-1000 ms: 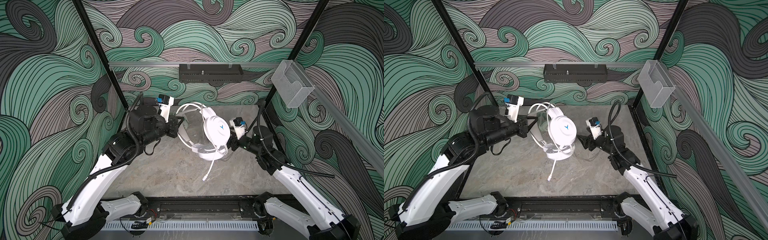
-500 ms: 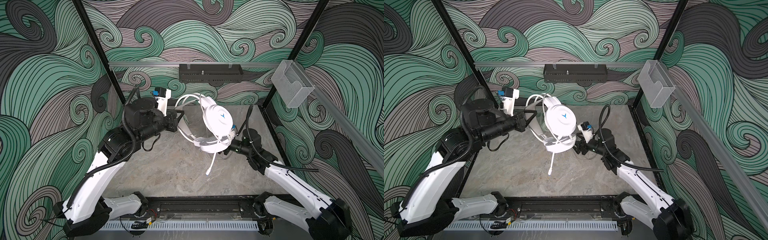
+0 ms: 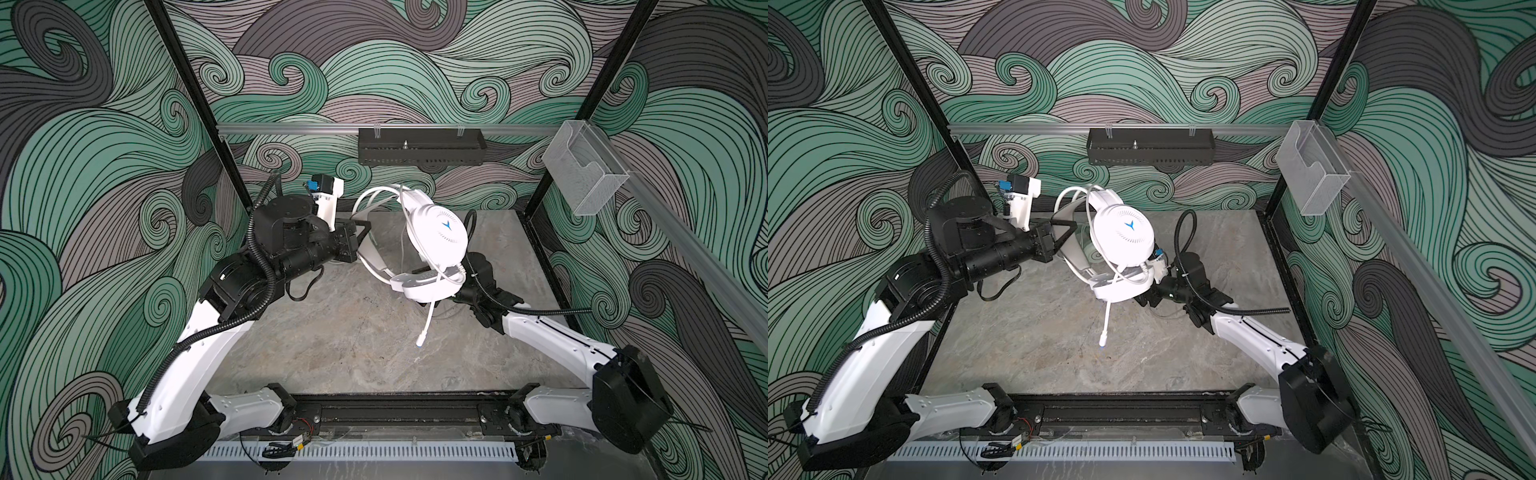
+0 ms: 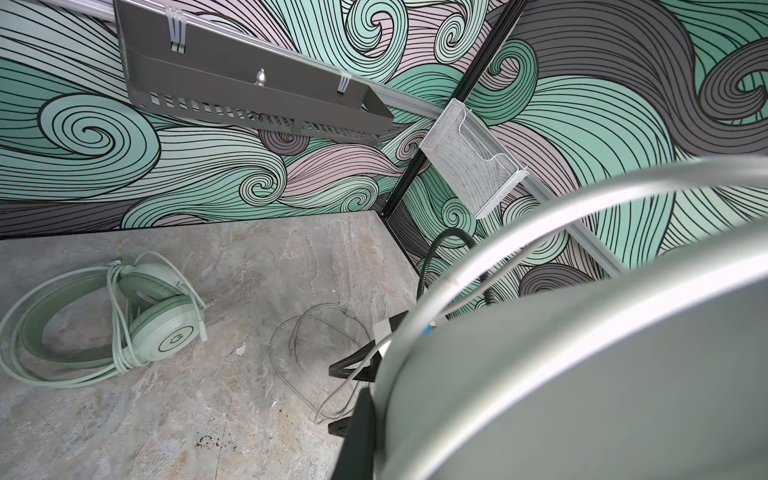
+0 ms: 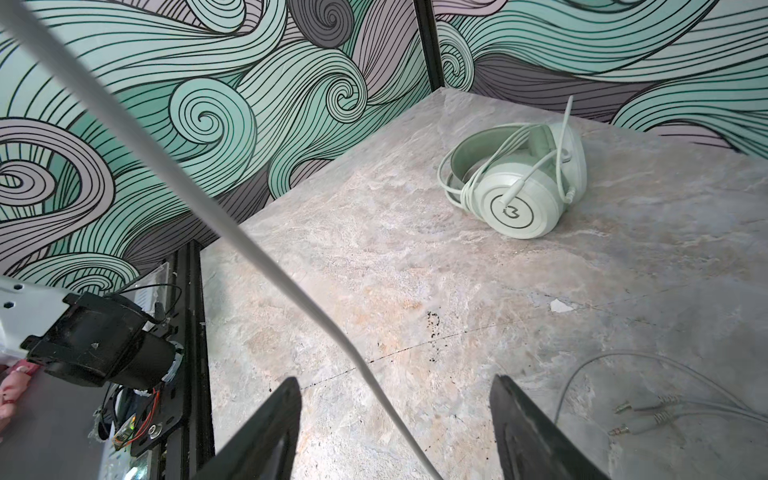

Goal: Wrap the headphones
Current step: 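Grasp the white cable below the headset with the right gripper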

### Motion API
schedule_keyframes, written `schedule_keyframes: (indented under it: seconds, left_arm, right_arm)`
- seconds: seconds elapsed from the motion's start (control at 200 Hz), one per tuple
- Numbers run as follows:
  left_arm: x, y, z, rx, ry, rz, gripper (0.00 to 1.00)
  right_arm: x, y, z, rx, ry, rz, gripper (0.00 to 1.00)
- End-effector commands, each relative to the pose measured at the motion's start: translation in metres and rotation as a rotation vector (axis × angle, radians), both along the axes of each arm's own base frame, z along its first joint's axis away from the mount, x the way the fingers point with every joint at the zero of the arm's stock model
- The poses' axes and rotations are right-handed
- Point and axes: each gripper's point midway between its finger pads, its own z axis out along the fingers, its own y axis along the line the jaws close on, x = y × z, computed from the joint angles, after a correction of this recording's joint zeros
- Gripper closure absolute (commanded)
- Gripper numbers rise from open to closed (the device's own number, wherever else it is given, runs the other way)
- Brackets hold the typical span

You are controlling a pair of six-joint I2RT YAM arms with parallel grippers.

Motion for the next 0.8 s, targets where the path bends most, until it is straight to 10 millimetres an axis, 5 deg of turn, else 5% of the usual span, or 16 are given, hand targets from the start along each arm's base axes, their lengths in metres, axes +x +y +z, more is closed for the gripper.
schedule_keyframes:
  seconds: [0.0, 0.235, 0.796]
  left_arm:
    - [-0.009, 0.001, 0.037, -0.104, -0.054, -0.014, 1.0]
    - [-0.011, 0.002, 0.043, -0.122, -0.062, -0.017, 1.0]
    - [-0.006, 0.006, 0.047, -0.158, -0.07, 0.027, 1.0]
  right_arm:
    - [0.0, 0.013, 0.015, 0.05, -0.032, 0.052, 0.28]
    - [0.007, 0.018, -0.012, 0.021, 0.015, 0.057, 0.3]
    - [-0.009, 0.006, -0.052, -0.046, 0.077, 0.054, 0.6]
